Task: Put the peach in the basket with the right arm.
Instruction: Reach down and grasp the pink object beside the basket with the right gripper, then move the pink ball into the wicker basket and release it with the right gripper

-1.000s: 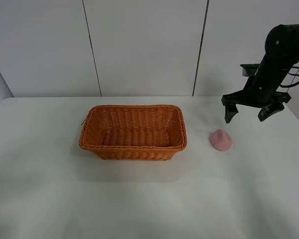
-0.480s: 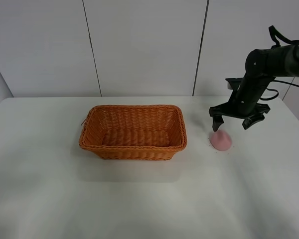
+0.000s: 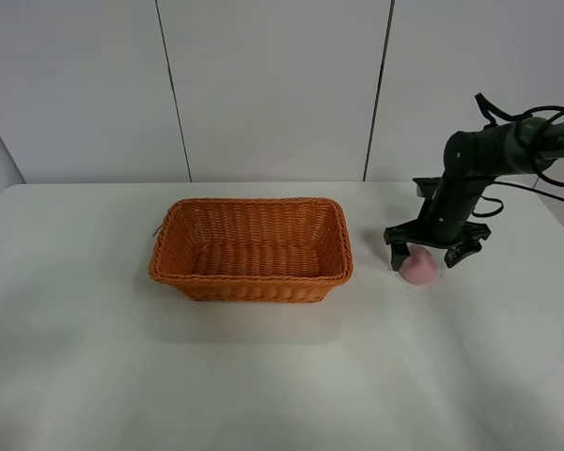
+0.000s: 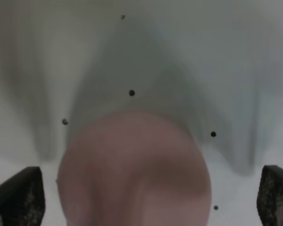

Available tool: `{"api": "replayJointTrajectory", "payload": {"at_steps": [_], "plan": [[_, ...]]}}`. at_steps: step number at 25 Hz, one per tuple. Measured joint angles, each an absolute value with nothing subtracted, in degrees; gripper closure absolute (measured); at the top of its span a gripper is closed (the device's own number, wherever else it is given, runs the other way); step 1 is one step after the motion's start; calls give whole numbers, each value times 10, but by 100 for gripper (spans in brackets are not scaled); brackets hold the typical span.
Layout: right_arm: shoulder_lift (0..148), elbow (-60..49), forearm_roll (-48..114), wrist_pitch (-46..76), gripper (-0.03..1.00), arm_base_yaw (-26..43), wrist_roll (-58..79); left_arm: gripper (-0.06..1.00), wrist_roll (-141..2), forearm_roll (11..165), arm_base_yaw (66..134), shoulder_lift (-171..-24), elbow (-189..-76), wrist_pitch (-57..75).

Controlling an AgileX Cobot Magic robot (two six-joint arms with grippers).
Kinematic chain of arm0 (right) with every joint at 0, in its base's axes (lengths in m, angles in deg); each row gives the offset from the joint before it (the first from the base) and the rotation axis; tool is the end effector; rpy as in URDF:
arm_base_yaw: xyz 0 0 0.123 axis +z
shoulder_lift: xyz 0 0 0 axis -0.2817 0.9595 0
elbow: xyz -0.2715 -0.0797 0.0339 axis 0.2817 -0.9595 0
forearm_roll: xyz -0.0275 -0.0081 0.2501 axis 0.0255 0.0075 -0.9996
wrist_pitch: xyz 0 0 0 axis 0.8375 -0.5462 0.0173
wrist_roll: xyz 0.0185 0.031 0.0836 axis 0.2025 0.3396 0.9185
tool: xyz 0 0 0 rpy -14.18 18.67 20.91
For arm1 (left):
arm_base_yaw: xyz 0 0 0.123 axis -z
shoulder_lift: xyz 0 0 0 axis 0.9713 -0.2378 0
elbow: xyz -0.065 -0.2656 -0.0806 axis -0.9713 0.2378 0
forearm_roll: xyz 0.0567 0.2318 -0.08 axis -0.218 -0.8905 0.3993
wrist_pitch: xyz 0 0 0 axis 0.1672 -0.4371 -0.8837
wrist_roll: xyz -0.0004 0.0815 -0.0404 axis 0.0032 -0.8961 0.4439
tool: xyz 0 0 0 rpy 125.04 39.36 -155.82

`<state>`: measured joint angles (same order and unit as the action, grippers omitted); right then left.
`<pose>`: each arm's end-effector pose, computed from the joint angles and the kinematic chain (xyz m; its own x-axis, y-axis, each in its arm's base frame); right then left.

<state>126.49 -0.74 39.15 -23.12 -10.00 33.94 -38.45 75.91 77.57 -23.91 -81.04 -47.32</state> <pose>0.4198 0.0484 0.1114 -0.9895 -0.0850 -0.1171 -0.0880 0.9959 0.0207 -0.0048 -0.0017 0.2762 -0.4469 0.0497 -0.8932 0.0592 0.9979 0.0259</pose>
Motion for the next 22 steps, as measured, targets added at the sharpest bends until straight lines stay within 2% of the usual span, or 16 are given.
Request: {"api": "replayJointTrajectory", "payload": {"at_steps": [3,5,7,12,13,19,22], "plan": [[1273,-7,390,-231,27,-100,339,-4,-384,759,776,-239,-810,-473],[1273,-7,389,-230,33,-100,339,-4,-384,759,776,-239,-810,-473],[1273,-7,389,-228,46,-100,339,-4,-384,759,776,-239,-810,-473],[1270,-4,396,-230,92,-100,344,-4,-384,759,776,-239,-810,-473],[1269,-3,399,-232,96,-100,343,-4,-384,759,776,-239,-810,-473],[1240,2,411,-260,96,-100,344,-4,-384,759,776,-239,-810,-473],[1215,37,417,-303,96,-100,344,-4,-384,759,776,-239,-810,-473]]}}
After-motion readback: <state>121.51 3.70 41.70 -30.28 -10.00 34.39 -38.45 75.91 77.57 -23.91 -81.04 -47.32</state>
